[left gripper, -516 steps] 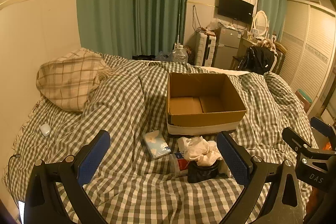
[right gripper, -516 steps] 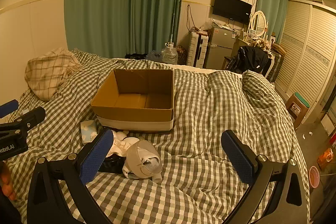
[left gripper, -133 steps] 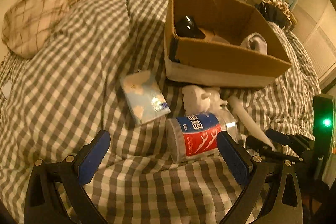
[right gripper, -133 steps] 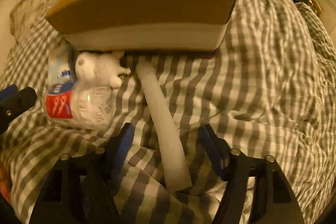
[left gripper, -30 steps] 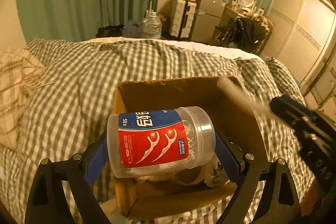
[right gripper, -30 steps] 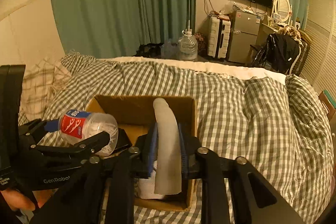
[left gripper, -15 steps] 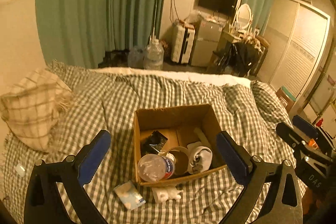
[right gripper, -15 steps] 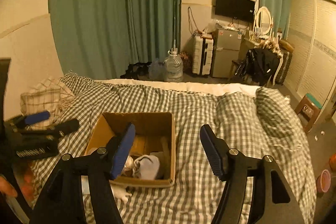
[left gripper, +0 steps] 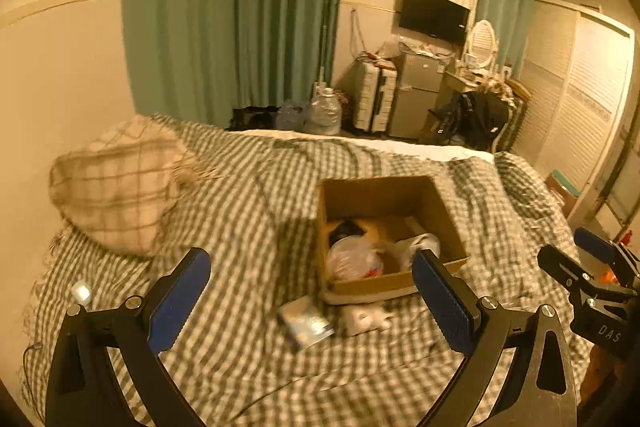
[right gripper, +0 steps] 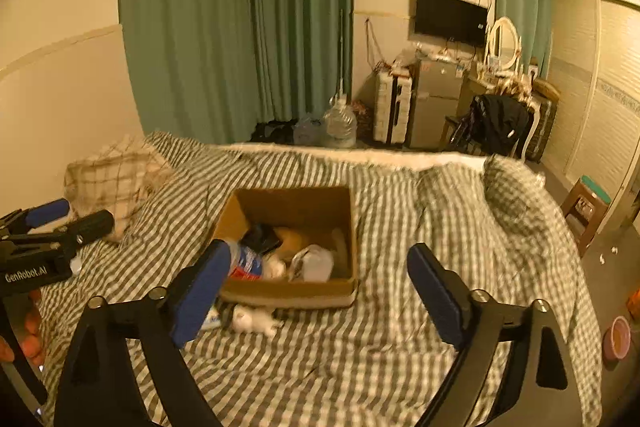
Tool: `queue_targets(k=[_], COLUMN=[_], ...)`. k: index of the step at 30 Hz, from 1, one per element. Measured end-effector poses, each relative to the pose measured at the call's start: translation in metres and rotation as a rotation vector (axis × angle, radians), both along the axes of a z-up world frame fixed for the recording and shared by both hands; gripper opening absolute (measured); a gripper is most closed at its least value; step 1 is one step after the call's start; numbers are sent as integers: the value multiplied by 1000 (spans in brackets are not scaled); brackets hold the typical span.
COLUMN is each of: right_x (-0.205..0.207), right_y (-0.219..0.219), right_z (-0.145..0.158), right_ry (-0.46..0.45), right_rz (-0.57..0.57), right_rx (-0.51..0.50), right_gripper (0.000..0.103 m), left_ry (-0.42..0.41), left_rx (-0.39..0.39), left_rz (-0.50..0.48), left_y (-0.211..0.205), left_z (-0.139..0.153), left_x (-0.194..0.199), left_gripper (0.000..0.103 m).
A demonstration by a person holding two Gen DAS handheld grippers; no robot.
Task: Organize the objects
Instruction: 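Grasp the white figurine with the right tool while the left tool grasps the blue tissue pack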
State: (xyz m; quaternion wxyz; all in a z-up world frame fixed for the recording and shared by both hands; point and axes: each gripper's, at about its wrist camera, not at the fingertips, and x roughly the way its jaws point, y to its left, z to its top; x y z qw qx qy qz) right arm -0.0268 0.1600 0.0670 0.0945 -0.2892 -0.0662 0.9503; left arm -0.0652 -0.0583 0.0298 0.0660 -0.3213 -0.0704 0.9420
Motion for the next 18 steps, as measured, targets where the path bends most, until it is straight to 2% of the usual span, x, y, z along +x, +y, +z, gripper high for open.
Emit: queue_targets(k=[6,11,18], right_x=[-12,-28,-68], right_y=[-8,-11,-20], right_z=[-43,-78,-135], right_ry=[-86,-157,-298], right_rz=[-3,0,22], right_rx=[-21,-33,-35], right_gripper=[92,92,92], left_ry=[-47,-160,-246], left_rx=[-21,37,29], left_rz=[60,104,122], left_y=[-18,-32,-34], left_z=[-53,-112,-152], left_x=[11,5,-19], left_gripper=[103,103,103])
